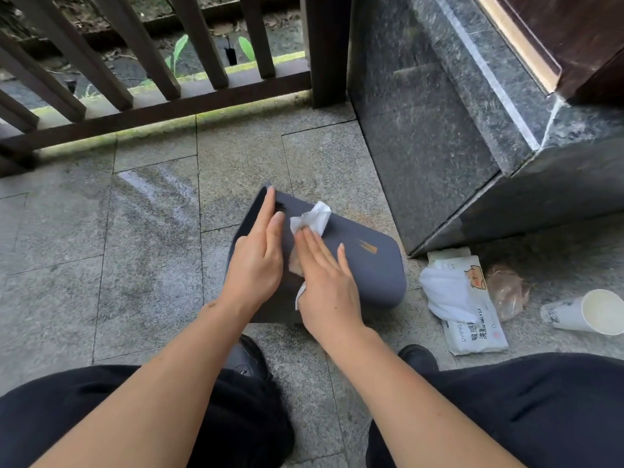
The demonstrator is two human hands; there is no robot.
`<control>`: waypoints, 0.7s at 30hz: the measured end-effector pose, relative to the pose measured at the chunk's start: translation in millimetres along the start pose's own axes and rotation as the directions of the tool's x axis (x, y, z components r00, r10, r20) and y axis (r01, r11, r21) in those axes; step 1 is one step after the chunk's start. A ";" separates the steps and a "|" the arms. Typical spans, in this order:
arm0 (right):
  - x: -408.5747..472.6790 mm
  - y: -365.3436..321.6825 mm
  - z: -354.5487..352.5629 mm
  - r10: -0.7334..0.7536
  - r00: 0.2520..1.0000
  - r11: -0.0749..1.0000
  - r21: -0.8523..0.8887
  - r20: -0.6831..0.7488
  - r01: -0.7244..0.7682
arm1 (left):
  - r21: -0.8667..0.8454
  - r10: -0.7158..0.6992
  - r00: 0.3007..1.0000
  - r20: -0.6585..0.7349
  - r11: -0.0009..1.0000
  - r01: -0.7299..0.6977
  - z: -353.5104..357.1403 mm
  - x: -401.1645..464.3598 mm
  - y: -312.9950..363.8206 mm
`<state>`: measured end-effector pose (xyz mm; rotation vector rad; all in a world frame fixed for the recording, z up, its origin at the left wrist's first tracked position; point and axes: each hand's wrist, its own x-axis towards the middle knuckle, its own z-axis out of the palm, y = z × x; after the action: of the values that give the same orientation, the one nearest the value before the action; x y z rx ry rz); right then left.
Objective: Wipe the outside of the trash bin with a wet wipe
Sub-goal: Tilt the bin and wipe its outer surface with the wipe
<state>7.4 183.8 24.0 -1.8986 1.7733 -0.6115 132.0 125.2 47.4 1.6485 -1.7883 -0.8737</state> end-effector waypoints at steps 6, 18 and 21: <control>35.9 43.2 -13.4 0.331 0.939 0.943 -0.006 0.090 -0.332 | -0.024 0.009 1.000 -0.026 1.000 -0.010 7.5 -11.8 1.2; 17.2 98.9 -23.9 0.649 0.755 0.758 0.010 0.095 -0.653 | -0.022 -0.068 0.998 -0.006 0.997 0.067 4.1 -8.3 5.5; 8.9 83.9 -22.0 0.654 0.751 0.749 0.061 0.084 -0.659 | -0.008 -0.062 0.998 0.013 0.998 0.062 4.7 -7.8 5.1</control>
<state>-71.7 169.4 -9.9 -1.0794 2.1557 -0.3479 125.9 133.6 48.6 1.7045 -1.7477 -0.9197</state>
